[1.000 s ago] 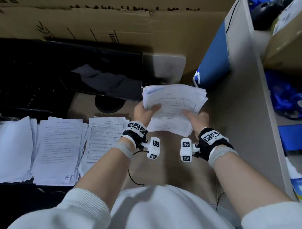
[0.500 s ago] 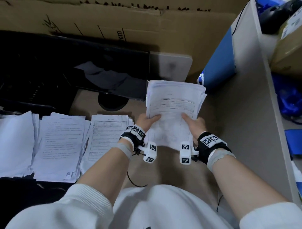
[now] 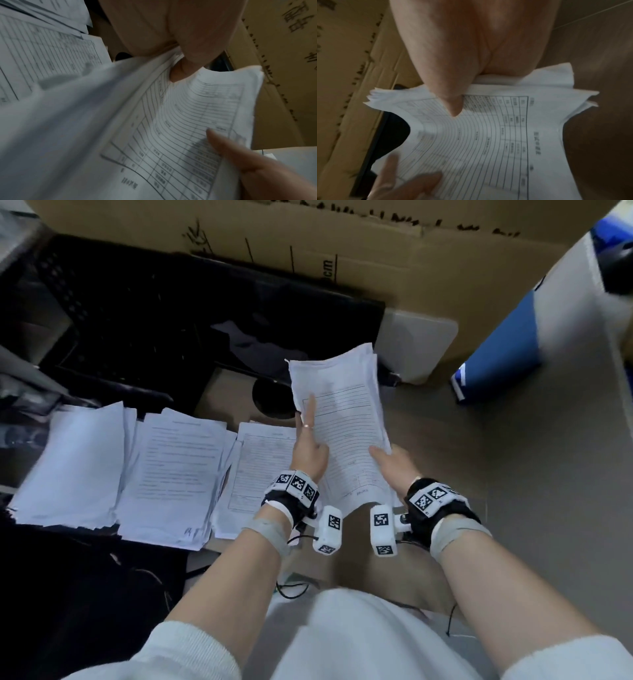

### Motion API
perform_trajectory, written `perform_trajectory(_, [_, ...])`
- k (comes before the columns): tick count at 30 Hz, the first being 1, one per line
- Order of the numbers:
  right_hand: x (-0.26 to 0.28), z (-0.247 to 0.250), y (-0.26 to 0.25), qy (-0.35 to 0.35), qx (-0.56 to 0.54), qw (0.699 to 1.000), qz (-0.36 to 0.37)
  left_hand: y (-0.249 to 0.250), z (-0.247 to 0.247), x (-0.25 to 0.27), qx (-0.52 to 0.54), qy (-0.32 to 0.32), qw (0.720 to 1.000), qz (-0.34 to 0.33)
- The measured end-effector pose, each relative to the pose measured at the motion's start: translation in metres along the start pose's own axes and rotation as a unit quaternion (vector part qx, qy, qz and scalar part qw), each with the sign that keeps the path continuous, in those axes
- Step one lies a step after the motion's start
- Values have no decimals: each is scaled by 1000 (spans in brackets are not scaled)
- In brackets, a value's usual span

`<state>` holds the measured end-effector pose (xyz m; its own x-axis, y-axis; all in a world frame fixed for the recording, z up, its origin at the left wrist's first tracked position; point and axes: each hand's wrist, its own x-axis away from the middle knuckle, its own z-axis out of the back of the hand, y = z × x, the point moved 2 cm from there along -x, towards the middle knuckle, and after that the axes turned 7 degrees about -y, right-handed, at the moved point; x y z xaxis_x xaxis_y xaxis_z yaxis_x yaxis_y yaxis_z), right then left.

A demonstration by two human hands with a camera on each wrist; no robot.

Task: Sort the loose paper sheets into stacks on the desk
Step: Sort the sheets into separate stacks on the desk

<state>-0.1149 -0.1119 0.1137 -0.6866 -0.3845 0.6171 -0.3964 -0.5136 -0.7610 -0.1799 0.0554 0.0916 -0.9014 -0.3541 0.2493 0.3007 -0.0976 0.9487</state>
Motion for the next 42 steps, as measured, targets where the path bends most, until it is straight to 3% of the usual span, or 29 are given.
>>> perform_trajectory(3, [9,-34,-11,-106,30,991,73,6,7,15,97,-28,994,47])
perform_trajectory(5, [13,-51,-14,-166,72,980,89,5,12,24,161,-9,983,88])
perform_trajectory(9, [22,-65,-17,-203,94,968,115,-5,31,44,110,75,988,73])
perform_trajectory(15, [20,-80,-12,-184,97,960,189,-4,45,74,165,119,973,110])
perform_trajectory(26, [16,-116,-19,-137,84,965,205,-28,86,105,219,182,953,107])
perform_trajectory(30, [14,-150,-34,-157,71,965,200,-39,121,101,185,161,965,92])
perform_trajectory(38, [-4,-242,-64,-74,34,985,153,-71,222,84,138,202,963,112])
perform_trajectory(42, [4,-263,-86,-53,-24,992,112,-80,256,78,122,168,972,114])
